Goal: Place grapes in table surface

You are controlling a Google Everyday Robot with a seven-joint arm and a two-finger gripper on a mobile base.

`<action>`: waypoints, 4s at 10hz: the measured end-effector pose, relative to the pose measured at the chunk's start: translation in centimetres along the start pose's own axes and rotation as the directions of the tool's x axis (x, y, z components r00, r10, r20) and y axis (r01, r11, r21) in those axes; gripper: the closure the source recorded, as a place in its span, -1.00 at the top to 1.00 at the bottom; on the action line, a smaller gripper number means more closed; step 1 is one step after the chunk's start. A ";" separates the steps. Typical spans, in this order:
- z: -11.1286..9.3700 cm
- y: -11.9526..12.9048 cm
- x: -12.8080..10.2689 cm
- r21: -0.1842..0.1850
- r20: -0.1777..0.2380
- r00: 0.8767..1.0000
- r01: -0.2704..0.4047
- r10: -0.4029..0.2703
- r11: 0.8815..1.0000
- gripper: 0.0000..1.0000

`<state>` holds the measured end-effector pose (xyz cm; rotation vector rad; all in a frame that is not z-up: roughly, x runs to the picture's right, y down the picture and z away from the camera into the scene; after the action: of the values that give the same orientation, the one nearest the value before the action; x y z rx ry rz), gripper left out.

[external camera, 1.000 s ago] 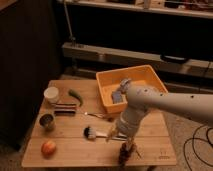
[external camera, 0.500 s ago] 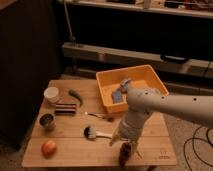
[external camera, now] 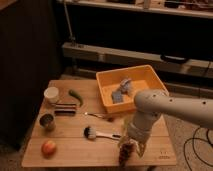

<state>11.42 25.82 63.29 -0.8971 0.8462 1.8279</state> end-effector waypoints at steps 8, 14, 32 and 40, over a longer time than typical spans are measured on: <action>0.8 -1.1 -2.3 -0.018 0.088 0.996 0.025 -0.024 1.000 0.30; 1.4 -0.1 -3.3 -0.054 0.103 0.993 0.064 -0.058 0.997 0.30; 6.5 0.4 -6.3 -0.044 -0.013 1.000 0.024 -0.025 0.999 0.30; 9.1 1.2 -7.2 -0.035 -0.047 0.998 0.030 -0.032 0.999 0.30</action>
<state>10.63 30.02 74.14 -0.9735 0.8280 1.8054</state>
